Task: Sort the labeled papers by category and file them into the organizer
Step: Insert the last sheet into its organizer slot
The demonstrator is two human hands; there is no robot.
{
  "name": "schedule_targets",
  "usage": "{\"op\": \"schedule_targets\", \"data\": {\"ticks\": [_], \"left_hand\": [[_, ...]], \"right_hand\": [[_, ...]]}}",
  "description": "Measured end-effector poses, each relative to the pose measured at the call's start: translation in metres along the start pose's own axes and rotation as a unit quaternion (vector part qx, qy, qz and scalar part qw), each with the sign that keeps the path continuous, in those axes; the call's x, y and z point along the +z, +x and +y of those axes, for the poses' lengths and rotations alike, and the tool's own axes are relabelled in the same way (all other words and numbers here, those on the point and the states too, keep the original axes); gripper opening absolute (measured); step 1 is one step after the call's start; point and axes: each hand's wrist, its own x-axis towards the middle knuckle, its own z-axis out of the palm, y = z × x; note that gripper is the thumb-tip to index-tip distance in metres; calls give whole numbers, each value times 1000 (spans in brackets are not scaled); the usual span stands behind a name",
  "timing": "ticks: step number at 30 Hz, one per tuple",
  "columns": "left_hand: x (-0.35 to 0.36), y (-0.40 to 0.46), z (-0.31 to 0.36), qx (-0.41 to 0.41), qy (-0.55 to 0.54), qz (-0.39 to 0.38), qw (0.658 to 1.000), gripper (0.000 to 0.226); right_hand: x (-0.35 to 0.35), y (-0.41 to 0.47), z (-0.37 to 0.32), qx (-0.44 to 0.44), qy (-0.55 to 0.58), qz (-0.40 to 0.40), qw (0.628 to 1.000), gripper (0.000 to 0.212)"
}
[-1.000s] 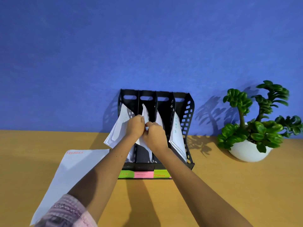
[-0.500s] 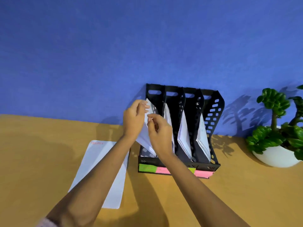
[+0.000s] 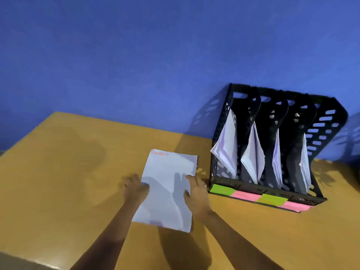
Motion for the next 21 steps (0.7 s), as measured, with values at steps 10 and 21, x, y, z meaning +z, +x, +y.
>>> {"op": "schedule_targets", "data": {"ticks": [10,21], "left_hand": [[-3,5,-1,32,-223,-71,972,23],[-45,14,-3,88,-443,-236,860,17]], "right_hand": [[10,14,11,166,131,7,977,64],[-25,24,-2,138,466,31,873,65]]}}
